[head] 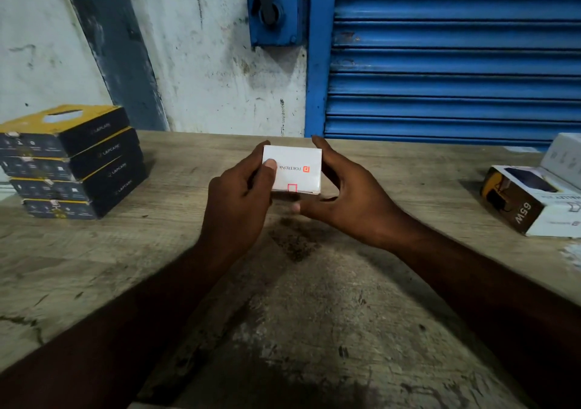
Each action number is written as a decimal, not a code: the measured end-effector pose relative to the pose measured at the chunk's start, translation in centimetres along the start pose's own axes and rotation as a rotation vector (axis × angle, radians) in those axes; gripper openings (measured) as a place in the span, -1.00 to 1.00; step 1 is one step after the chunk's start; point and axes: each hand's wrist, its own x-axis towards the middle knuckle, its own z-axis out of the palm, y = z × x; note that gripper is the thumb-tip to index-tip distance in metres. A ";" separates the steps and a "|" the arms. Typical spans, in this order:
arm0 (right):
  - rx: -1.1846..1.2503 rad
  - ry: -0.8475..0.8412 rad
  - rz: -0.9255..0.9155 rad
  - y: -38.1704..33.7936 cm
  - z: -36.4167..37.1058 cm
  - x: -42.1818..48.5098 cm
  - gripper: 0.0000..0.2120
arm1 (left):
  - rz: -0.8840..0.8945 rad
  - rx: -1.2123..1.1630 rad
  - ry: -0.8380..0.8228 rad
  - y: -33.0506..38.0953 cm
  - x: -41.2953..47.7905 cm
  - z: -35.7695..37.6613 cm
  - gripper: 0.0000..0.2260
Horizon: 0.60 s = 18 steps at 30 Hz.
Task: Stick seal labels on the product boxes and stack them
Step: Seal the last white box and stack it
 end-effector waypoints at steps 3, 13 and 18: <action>-0.028 0.028 -0.034 0.0 -0.4 0.2 -0.11 | 0.020 0.008 0.002 0.2 -0.1 0.0 -0.51; -0.035 0.034 -0.091 -0.6 -0.7 0.0 -0.55 | 0.152 0.152 0.010 1.2 -0.1 -0.3 -0.69; -0.014 -0.002 -0.069 -0.5 -0.8 0.0 -0.58 | 0.174 0.229 0.022 0.4 0.3 -0.4 -0.49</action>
